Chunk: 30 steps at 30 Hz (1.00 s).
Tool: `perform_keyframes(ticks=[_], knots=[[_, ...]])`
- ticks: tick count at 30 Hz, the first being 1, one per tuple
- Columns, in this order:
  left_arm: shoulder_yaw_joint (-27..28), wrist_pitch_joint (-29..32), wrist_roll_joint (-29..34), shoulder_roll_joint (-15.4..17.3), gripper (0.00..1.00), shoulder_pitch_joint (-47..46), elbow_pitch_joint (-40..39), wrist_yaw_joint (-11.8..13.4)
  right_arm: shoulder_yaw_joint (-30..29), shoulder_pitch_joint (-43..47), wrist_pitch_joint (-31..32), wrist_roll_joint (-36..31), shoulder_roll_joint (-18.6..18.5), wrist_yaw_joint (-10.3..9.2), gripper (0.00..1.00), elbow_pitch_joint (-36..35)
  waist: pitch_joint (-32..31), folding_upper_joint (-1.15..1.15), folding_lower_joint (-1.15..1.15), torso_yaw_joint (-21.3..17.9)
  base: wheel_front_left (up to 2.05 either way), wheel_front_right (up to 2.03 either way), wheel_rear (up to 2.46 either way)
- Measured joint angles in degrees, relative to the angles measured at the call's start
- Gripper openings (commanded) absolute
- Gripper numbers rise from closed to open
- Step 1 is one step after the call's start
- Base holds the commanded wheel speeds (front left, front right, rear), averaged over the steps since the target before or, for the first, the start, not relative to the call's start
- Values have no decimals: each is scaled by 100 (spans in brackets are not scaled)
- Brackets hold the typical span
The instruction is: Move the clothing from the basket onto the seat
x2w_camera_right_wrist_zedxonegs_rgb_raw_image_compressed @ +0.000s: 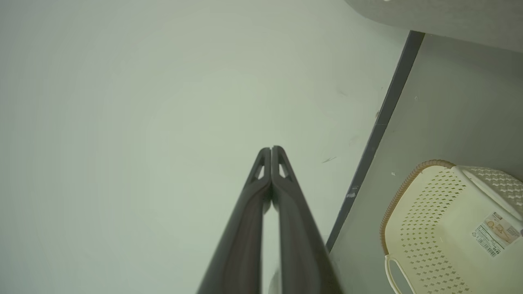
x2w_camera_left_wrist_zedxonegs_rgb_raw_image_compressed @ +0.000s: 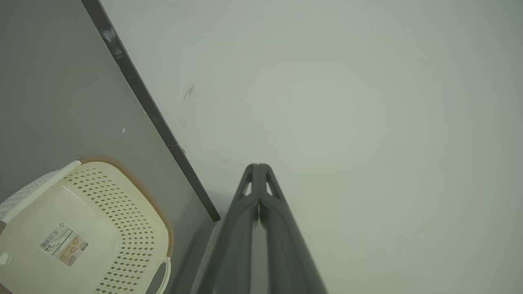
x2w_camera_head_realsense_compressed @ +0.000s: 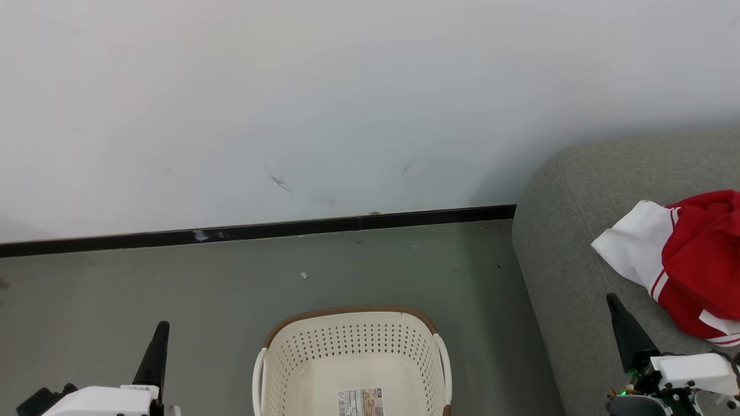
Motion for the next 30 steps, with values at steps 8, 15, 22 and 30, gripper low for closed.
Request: perform_keyframes(ticks=[8,15,22,30], knots=[[160,147,-464,-78,0,-75,1,-126,-27,-115,83,720,-64,0,0,51,13,0,0,6,0,0,0],[178,148,-471,-82,0,-114,1,-142,-29,-125,85,726,-64,0,0,71,13,0,0,5,0,0,0],[178,148,-471,-84,0,-114,2,-142,-29,-192,85,726,-67,0,0,82,12,0,-1,5,0,0,0],[179,148,-471,-84,0,-114,5,-143,-29,-192,85,726,-68,0,0,86,12,0,0,4,0,0,0]])
